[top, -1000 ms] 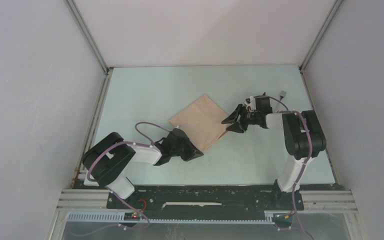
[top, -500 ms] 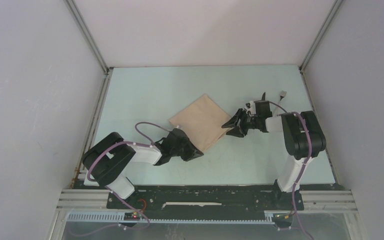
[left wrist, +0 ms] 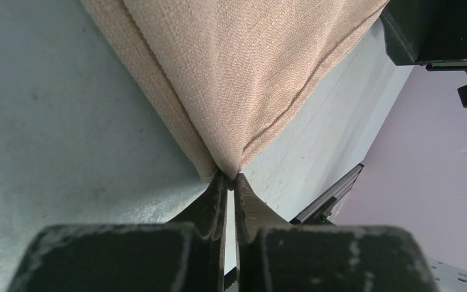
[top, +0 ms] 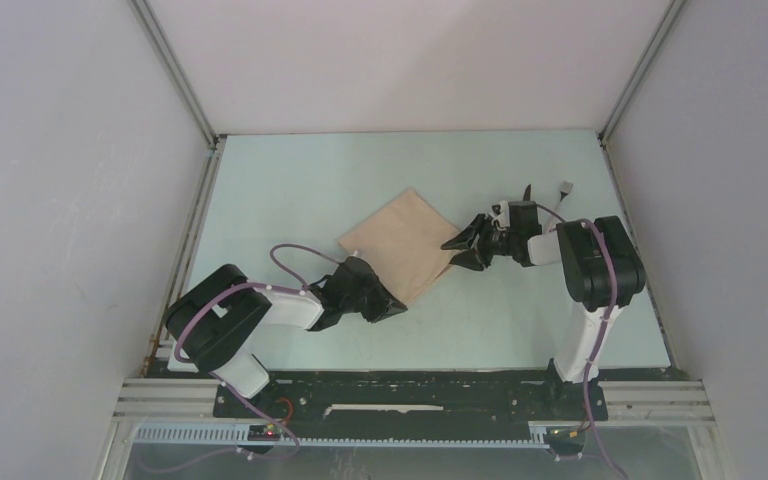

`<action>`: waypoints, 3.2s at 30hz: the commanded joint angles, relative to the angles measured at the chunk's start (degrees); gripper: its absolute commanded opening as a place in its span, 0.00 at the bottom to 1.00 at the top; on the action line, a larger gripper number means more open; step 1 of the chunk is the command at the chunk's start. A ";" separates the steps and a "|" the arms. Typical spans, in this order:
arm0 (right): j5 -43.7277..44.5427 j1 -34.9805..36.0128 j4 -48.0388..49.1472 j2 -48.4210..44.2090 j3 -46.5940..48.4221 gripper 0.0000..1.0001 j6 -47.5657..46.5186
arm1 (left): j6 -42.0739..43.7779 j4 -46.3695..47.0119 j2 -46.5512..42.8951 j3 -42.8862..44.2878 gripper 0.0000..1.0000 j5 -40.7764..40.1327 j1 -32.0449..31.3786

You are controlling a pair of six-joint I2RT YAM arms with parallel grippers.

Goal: Fold the napkin into a case and place the utensils inside
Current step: Pick up the top corner of the square-folded napkin from the center of the board.

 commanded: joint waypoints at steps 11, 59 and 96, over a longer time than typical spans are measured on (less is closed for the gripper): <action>0.96 -1.98 5.79 1.38 3.04 0.54 3.56 | -0.10 0.47 0.68 -0.06 0.06 0.46 0.37; 2.10 -9.01 -5.19 1.66 6.54 0.33 -7.34 | -0.28 1.21 1.44 -0.21 0.05 0.67 0.39; -1.33 -4.17 -8.79 2.34 9.79 0.35 -13.41 | -0.45 1.36 1.44 -0.24 0.04 0.61 0.38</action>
